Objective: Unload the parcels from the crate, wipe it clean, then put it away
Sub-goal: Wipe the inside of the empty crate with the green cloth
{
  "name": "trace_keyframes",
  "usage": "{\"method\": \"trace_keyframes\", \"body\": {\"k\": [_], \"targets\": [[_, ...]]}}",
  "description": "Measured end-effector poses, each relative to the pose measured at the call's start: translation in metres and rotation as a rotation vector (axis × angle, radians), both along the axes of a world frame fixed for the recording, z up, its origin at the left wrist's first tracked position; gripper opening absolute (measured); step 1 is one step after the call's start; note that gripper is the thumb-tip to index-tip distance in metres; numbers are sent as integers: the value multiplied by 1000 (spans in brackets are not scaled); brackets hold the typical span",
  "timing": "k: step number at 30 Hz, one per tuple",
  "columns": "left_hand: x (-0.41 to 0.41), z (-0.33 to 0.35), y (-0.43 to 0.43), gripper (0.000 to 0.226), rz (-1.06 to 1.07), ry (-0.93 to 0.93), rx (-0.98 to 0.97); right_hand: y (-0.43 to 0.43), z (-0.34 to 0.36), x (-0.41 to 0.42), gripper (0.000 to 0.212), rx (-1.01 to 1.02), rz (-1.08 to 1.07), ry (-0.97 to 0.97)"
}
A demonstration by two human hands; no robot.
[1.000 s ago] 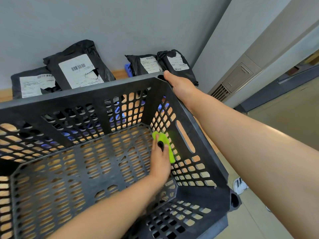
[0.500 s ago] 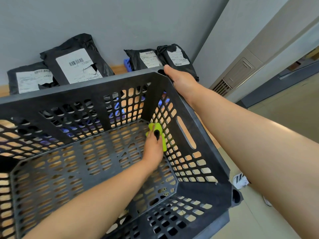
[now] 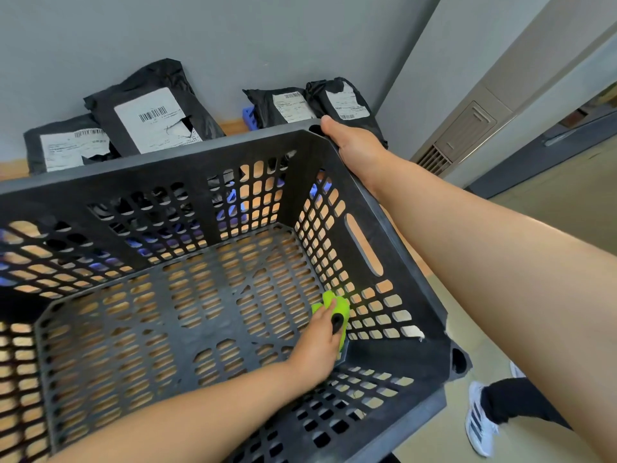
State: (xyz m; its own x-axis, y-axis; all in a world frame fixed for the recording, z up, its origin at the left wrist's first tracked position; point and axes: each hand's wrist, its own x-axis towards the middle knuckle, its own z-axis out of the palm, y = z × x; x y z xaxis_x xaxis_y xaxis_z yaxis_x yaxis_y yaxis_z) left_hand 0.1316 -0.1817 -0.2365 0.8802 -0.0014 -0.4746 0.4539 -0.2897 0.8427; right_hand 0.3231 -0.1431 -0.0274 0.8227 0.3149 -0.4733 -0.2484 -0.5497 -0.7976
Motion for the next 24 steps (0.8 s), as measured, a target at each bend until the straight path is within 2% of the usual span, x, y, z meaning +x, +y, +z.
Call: {"method": "trace_keyframes", "body": {"k": [3, 6, 10, 14, 22, 24], "targets": [[-6, 6, 2, 62, -181, 26, 80, 0, 0, -1, 32, 20, 3, 2], [-11, 17, 0, 50, -348, 82, 83, 0, 1, -3, 34, 10, 5, -27], [-6, 21, 4, 11, -342, 138, -18, 0, 2, -5, 34, -4, 13, -42], [-7, 32, 10, 22, -333, 128, -132, -1, 4, -6, 31, -21, 28, -54], [-18, 80, 20, 20, -376, 34, -329, -2, 7, -8, 29, -88, 99, -147], [-20, 99, 23, 20, -401, 5, -376, 1, 6, -7, 36, -100, 125, -199]]}}
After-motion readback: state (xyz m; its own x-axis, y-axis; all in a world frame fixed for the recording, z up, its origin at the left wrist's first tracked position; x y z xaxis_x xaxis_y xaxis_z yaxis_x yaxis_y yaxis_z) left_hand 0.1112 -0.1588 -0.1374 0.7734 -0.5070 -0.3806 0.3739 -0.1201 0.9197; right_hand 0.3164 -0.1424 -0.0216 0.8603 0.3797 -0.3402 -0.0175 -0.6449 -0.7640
